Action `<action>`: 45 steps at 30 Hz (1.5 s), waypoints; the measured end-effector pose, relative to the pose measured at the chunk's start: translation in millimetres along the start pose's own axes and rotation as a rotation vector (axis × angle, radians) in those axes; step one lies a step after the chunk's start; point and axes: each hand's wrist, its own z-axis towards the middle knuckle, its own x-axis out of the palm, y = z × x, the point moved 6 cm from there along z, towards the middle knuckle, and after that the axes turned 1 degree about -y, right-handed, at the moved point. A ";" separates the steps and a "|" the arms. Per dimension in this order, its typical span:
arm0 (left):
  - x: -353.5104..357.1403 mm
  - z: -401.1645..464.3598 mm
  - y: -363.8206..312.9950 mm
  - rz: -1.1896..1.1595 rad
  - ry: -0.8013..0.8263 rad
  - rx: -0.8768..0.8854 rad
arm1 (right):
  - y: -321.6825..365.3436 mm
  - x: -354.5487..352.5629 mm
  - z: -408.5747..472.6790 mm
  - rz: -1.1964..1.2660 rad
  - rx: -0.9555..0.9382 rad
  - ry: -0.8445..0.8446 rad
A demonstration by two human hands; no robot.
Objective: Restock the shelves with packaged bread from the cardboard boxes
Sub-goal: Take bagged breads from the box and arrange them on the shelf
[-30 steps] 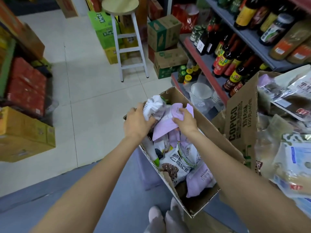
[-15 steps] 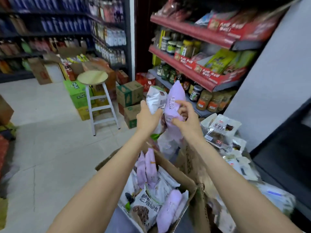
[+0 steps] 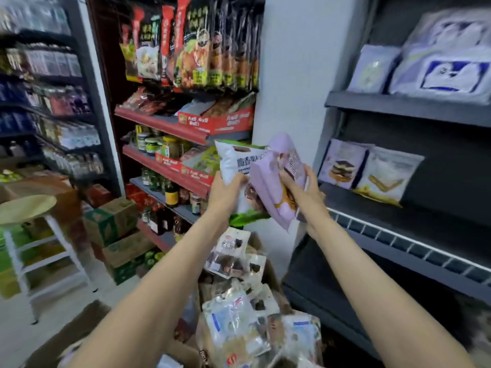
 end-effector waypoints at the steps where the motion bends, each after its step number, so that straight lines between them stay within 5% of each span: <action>1: 21.8 -1.5 -3.6 -0.027 0.010 0.010 | -2.7 -16.9 10.7 0.069 0.038 0.051; 5: 99.1 7.7 -5.8 -0.049 -0.004 0.046 | -2.6 -83.1 43.0 0.293 0.003 0.130; 9: 150.3 22.7 9.8 -0.020 -0.135 -0.020 | -3.4 -150.2 71.6 0.178 -0.194 -0.045; 15: 190.7 38.8 15.9 0.127 -0.207 -0.015 | -28.9 -208.5 123.6 -0.080 -0.173 -0.273; 20: 210.9 55.8 17.6 0.251 -0.140 0.024 | -45.5 -208.9 161.2 -0.347 -0.139 -0.309; 25: 217.0 76.1 26.2 0.333 -0.064 0.058 | -43.3 -180.8 192.5 -0.404 -0.294 -0.235; 36: 224.1 97.6 60.8 0.188 0.093 -0.087 | -71.4 -158.0 226.9 -0.825 -0.228 -0.066; 39: 234.7 94.0 66.3 0.105 0.131 -0.138 | -55.4 -181.4 213.7 -0.493 -0.272 -0.147; 42: 265.6 86.6 64.3 -0.016 0.234 -0.155 | -51.9 -198.9 183.6 0.035 -0.135 0.128; 45: 312.9 73.8 57.2 -0.120 0.347 -0.108 | -50.8 -232.1 159.3 0.051 -0.132 0.168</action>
